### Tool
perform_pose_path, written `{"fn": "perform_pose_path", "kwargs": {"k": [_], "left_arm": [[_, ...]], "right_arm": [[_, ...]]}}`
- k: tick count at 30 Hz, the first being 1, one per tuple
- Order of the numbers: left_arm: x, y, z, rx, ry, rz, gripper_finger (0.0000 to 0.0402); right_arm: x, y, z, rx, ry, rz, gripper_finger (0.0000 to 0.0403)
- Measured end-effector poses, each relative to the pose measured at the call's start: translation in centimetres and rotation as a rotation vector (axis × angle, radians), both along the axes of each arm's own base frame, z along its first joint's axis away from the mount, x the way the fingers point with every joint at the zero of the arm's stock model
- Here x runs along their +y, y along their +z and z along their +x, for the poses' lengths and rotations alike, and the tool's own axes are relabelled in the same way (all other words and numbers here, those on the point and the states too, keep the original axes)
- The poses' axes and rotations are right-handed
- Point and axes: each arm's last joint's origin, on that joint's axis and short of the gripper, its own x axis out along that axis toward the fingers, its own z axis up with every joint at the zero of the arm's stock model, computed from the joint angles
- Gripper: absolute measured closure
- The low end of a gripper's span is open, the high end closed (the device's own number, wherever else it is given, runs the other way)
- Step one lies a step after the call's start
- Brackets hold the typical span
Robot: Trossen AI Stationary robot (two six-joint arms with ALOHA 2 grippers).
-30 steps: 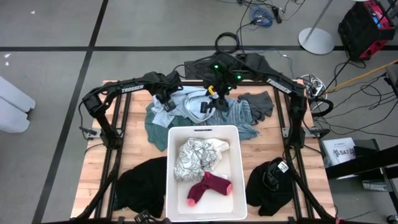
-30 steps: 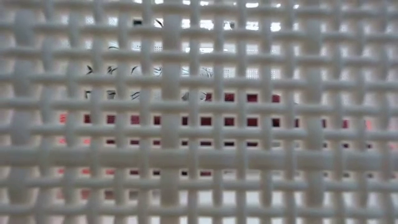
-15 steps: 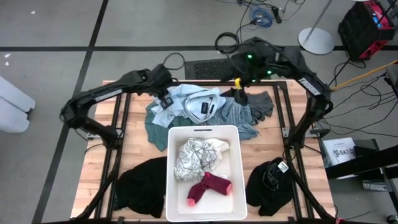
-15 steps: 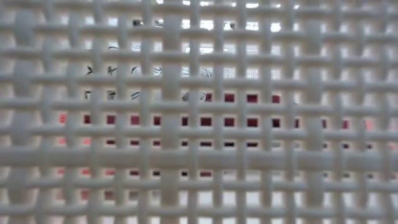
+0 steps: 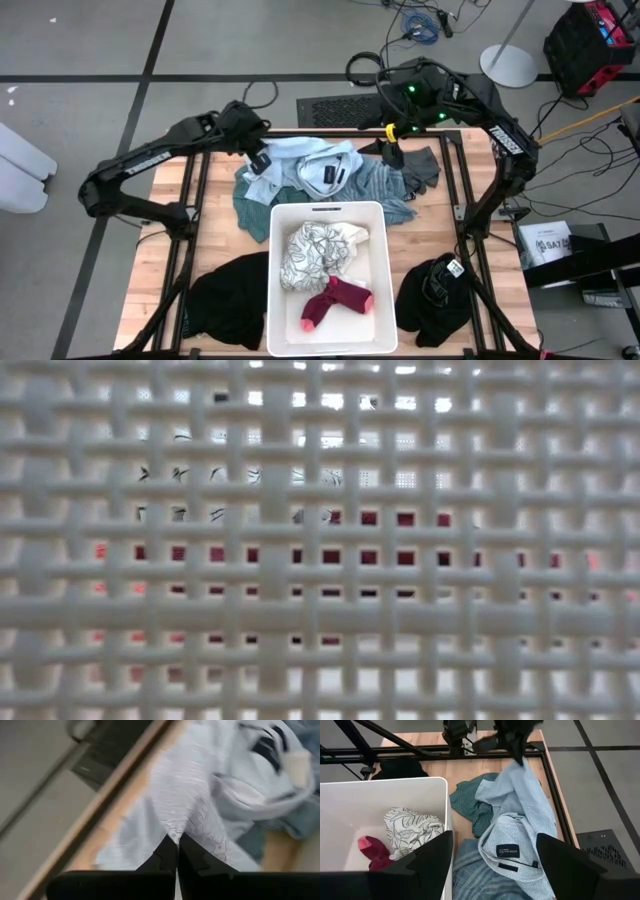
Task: Sort clothes
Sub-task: Put the light blue polo shirt into the white laundry bin
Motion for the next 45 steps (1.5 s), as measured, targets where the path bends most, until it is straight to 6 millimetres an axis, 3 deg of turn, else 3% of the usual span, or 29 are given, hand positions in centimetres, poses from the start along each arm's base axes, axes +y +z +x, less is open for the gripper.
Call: {"fn": "perform_pose_path", "kwargs": {"k": [10, 18, 34, 40, 45], "left_arm": [[4.0, -6.0, 2.3, 0.216, 0.072, -0.176, 0.0395], [6.3, -10.2, 3.2, 0.546, 0.160, -0.018, 0.0325], [5.9, -9.4, 3.4, 0.488, 0.140, -0.003, 0.0149], [7.8, -9.8, 2.7, 0.382, 0.131, -0.105, 0.0107], [9.9, -11.0, 2.3, 0.343, 0.159, -0.137, 0.0093]], "right_arm": [[0.1, -0.2, -0.1, 0.025, -0.014, 0.026, 0.0129], [0.2, -0.6, -0.6, 0.085, 0.001, 0.030, 0.0129], [0.1, -1.1, -0.4, 0.114, 0.052, -0.015, 0.0129], [-0.2, -2.7, 0.5, 0.176, 0.056, 0.007, 0.0129], [-0.5, -4.5, 1.2, 0.245, 0.059, 0.035, 0.0129]]}}
